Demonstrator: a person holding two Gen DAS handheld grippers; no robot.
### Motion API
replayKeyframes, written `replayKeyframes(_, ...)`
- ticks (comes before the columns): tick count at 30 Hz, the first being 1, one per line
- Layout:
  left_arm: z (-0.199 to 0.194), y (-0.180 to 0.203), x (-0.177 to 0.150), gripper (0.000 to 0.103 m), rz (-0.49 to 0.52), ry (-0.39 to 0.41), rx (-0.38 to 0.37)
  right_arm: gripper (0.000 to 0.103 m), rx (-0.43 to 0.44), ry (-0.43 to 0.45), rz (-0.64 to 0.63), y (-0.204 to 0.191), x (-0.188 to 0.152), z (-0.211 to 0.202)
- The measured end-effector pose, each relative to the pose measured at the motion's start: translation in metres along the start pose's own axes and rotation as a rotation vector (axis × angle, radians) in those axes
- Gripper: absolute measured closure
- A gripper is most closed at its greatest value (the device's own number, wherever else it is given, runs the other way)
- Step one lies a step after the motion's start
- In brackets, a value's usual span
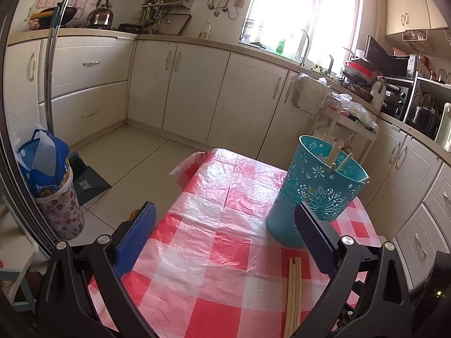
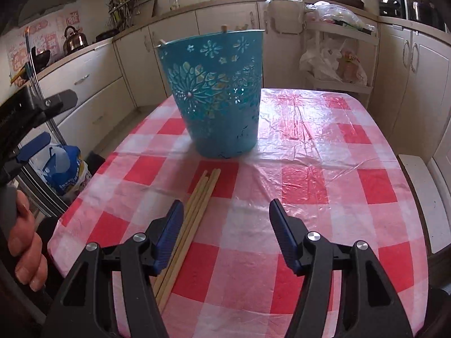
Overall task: Organize utensils
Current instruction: 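Move both tools back to the sticks and close the left tool on one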
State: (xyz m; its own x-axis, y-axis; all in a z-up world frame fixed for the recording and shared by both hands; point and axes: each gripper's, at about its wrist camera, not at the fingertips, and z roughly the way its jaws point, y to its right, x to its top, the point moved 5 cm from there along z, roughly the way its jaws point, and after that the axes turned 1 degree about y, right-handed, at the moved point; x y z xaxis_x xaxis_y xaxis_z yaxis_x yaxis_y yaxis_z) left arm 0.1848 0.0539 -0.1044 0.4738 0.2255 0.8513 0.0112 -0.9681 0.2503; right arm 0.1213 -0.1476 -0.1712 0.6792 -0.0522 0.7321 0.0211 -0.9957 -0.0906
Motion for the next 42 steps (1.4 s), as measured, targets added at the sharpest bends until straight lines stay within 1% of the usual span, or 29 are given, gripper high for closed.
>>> replayKeyframes(4, 0.0, -0.005, -0.002, 0.008, 0.004, -0.015, 0.012, 0.04, -0.031, -0.047, -0.046, -0.009, -0.005, 0.01)
replayKeyframes(10, 0.006, -0.021, -0.012, 0.008, 0.014, -0.068, 0.051, 0.04, -0.068, -0.135, -0.109, -0.015, -0.017, 0.028)
replayKeyframes(12, 0.009, -0.026, -0.018, 0.008, 0.008, -0.092, 0.062, 0.037, -0.072, -0.131, -0.114, -0.014, -0.019, 0.028)
replayKeyframes(14, 0.011, -0.027, -0.022, 0.008, 0.011, -0.108, 0.068, 0.037, -0.071, -0.14, -0.116, -0.014, -0.018, 0.029)
replayKeyframes(17, 0.015, -0.022, -0.029, 0.008, 0.041, -0.138, 0.059, 0.037, -0.073, -0.146, -0.13, -0.014, -0.017, 0.03)
replayKeyframes(19, 0.02, -0.013, -0.036, 0.008, 0.079, -0.165, 0.049, 0.037, -0.073, -0.149, -0.137, -0.014, -0.017, 0.03)
replayKeyframes(21, 0.025, -0.002, -0.044, 0.008, 0.128, -0.206, 0.021, 0.037, -0.064, -0.158, -0.138, -0.012, -0.018, 0.029)
replayKeyframes(24, 0.034, 0.017, -0.057, 0.008, 0.212, -0.27, -0.013, 0.04, -0.068, -0.176, -0.133, -0.001, -0.022, 0.029)
replayKeyframes(27, 0.045, 0.037, -0.073, 0.008, 0.285, -0.337, -0.052, 0.041, -0.071, -0.173, -0.115, 0.011, -0.023, 0.025)
replayKeyframes(29, 0.052, 0.047, -0.082, 0.008, 0.312, -0.373, -0.076, 0.045, -0.072, -0.171, -0.111, 0.017, -0.023, 0.023)
replayKeyframes(32, 0.063, 0.056, -0.093, 0.008, 0.327, -0.422, -0.092, 0.05, -0.05, -0.165, -0.104, 0.024, -0.025, 0.02)
replayKeyframes(34, 0.068, 0.06, -0.098, 0.009, 0.333, -0.447, -0.103, 0.058, -0.039, -0.157, -0.095, 0.028, -0.026, 0.019)
replayKeyframes(36, 0.072, 0.062, -0.102, 0.013, 0.354, -0.457, -0.097, 0.061, -0.027, -0.155, -0.079, 0.032, -0.024, 0.018)
replayKeyframes(42, 0.076, 0.065, -0.11, 0.016, 0.379, -0.497, -0.101, 0.062, -0.013, -0.149, -0.078, 0.033, -0.022, 0.02)
